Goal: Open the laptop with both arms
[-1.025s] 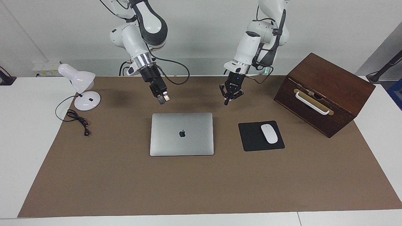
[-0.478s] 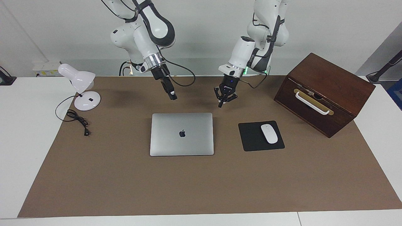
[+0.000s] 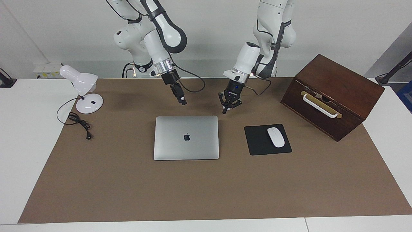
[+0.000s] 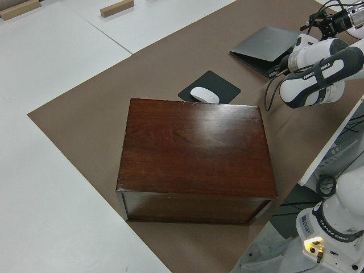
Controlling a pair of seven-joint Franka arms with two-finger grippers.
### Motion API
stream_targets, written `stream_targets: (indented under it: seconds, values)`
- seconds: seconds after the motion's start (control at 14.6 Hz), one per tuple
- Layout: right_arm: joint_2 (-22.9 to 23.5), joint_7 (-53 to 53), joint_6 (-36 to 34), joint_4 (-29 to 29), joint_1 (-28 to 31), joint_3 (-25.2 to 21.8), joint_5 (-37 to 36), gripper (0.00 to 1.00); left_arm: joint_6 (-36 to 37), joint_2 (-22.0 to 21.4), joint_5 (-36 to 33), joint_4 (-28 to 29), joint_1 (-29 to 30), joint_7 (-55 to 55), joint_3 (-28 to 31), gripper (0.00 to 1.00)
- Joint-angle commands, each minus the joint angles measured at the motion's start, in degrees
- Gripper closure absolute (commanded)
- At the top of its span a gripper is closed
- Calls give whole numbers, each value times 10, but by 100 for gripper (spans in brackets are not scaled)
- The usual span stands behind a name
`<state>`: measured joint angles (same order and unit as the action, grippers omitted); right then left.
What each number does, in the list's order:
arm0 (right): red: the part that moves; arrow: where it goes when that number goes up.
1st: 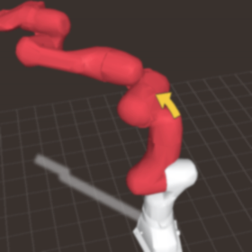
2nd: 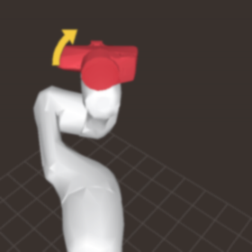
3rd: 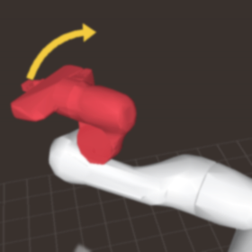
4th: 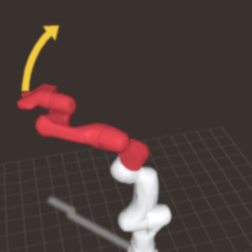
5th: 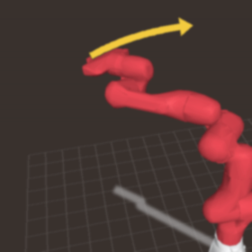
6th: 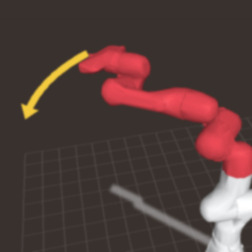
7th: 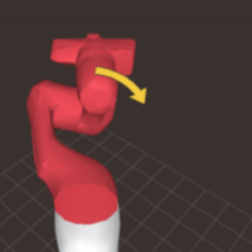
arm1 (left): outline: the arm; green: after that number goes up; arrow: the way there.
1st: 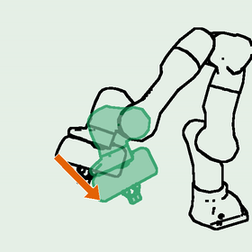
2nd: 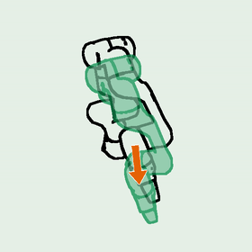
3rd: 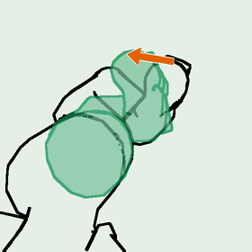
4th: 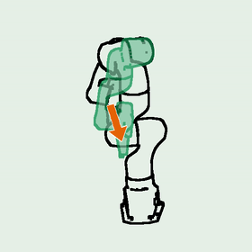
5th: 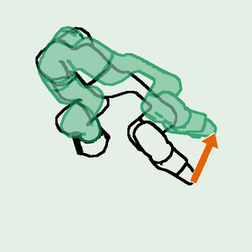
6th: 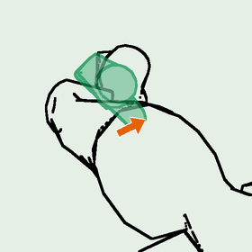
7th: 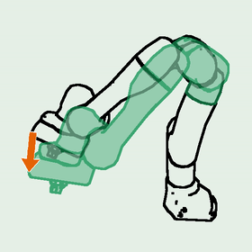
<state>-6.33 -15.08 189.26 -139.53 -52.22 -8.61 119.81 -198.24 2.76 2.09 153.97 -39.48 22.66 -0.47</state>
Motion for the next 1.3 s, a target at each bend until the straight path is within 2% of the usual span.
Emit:
stream_targets:
  seconds: [0.0, 0.41, 0.96, 1.23]
  values:
    - [12, -1, 9, 4, -6, -2, 12, 0, -23, 25, 6, -17, -10, -15, 7, 100]
    - [32, -14, 0, 12, 5, -3, 11, 0, -23, 92, 8, -82, -15, -14, 7, 100]
    - [61, -31, -7, 39, 34, -3, 10, 0, -25, 107, 6, -107, -15, -17, 7, 100]
    - [78, -35, -18, 50, 46, -3, 10, 0, -25, 128, 6, -126, -16, -17, 7, 100]
